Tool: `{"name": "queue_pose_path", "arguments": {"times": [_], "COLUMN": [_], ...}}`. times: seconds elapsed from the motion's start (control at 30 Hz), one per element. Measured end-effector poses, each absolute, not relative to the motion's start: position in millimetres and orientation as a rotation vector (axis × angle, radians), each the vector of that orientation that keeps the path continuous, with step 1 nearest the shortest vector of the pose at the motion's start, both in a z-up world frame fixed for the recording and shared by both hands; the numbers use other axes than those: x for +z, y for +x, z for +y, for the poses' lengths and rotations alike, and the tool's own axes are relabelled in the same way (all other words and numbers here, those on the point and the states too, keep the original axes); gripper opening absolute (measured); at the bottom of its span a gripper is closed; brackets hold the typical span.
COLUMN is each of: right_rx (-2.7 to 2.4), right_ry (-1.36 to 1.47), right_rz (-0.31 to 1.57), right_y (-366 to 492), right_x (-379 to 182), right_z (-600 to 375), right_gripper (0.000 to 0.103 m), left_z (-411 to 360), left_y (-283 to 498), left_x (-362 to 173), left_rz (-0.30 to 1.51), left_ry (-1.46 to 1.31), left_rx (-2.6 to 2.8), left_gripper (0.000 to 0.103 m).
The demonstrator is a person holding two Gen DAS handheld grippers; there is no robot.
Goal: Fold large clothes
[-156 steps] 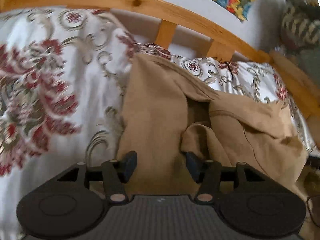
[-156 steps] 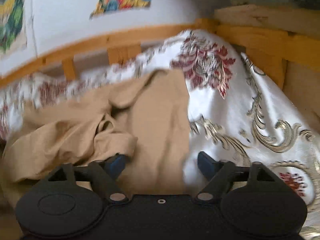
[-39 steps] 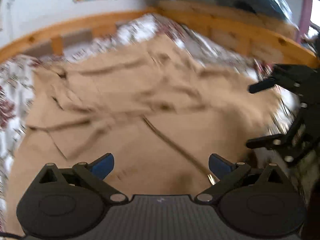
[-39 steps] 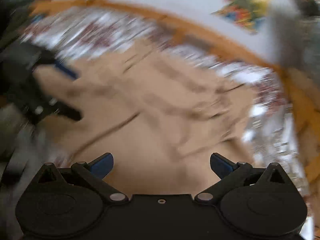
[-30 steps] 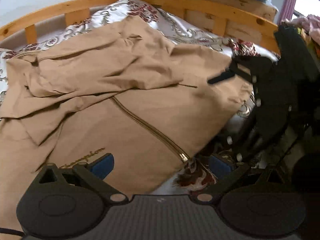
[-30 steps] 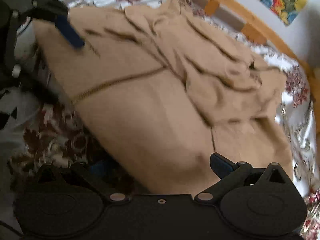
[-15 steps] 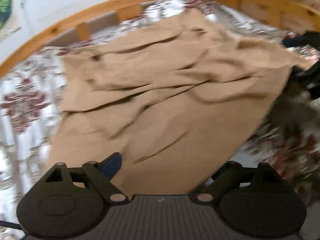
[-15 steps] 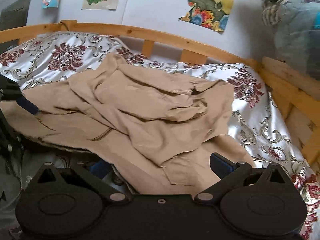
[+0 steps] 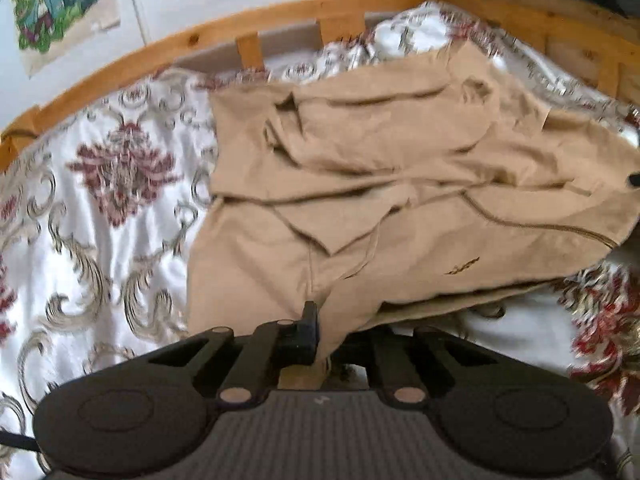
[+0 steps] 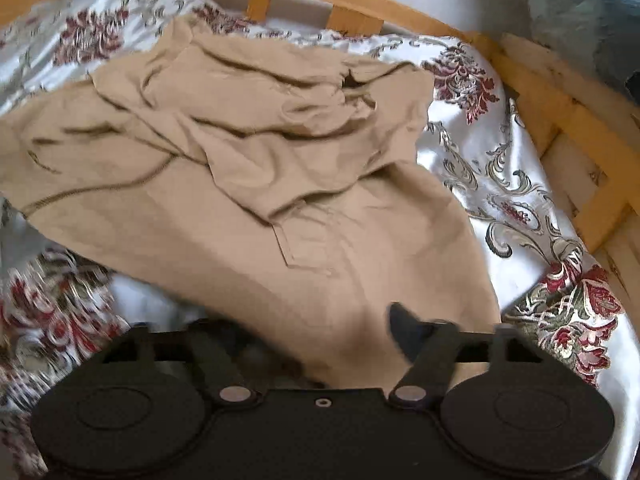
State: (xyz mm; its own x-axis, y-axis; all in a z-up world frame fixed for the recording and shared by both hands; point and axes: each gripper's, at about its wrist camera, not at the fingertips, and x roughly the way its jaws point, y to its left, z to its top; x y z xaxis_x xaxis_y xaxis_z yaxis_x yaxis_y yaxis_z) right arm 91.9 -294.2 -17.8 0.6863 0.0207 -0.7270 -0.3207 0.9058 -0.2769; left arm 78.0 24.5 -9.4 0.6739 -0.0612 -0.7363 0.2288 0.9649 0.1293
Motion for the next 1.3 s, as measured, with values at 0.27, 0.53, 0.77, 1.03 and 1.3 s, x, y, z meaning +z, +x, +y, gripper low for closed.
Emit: {"name": "queue_pose_path", "arguments": {"times": [0.27,0.53,0.77,1.03,1.3], "right_rx": [0.198,0.251,0.206,0.409,0.362], "right_ry": [-0.541,-0.727,-0.691,-0.017,0.053], "right_rz": [0.656,0.498,0.489,0.577,0.591], "right_y": [58.9,12.2,110.2,196.8,147.8], "right_x": [39.2,110.1,88.6,92.4,70.7], "right_z": [-280.4,-269.8,-247.8,-321.8,-370.4], "right_gripper": [0.007,0.008,0.012,0.059,0.073], "left_z": [36.8,44.3,41.0,79.5,79.9], "left_y": [39.6,1.4,98.3,229.6,269.3], "left_x": [46.8,99.3,94.1,39.2,-21.3], "left_rz": [0.707,0.673,0.755,1.01,1.121], "left_ry": [0.19,0.224,0.332,0.107,0.128], "left_rx": [-0.233,-0.277,-0.192,-0.115,-0.113], "left_gripper": [0.003,0.003,0.004,0.004,0.005]}}
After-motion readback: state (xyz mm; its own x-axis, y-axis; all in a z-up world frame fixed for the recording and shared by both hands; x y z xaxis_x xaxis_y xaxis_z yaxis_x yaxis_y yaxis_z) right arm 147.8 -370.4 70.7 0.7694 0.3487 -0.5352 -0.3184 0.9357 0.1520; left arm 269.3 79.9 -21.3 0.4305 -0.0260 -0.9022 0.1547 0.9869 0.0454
